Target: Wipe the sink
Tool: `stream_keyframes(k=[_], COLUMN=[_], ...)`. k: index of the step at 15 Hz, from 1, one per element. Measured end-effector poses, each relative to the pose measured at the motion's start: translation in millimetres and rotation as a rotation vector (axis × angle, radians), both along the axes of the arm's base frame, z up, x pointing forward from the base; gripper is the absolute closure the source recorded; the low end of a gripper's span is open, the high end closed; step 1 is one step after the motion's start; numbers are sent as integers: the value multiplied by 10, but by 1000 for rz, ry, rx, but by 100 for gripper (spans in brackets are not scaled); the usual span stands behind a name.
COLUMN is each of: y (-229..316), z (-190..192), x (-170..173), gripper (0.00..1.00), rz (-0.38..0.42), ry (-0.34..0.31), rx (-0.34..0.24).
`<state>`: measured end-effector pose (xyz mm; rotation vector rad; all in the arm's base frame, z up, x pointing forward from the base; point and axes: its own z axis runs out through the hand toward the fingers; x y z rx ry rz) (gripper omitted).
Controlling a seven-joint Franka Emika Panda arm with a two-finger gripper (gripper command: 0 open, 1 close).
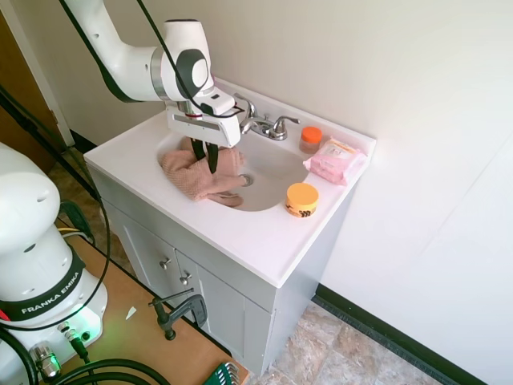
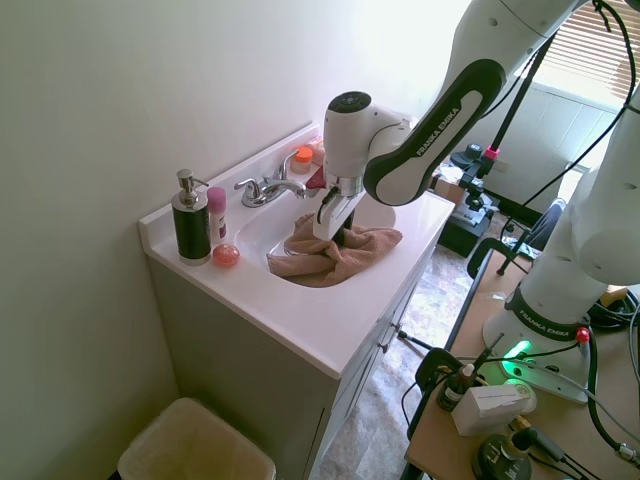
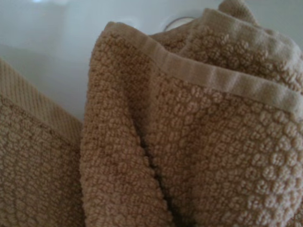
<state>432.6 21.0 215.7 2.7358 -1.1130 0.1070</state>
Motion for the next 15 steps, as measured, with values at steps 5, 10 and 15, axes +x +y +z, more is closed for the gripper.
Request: stream_keyframes(k=[5, 10, 15], y=[-363, -584, -668], z=[9, -146, -161], x=[80, 242, 350], gripper=[100, 100, 100], rz=[45, 105, 151], ry=[-67, -149, -234], rx=[-100, -202, -254])
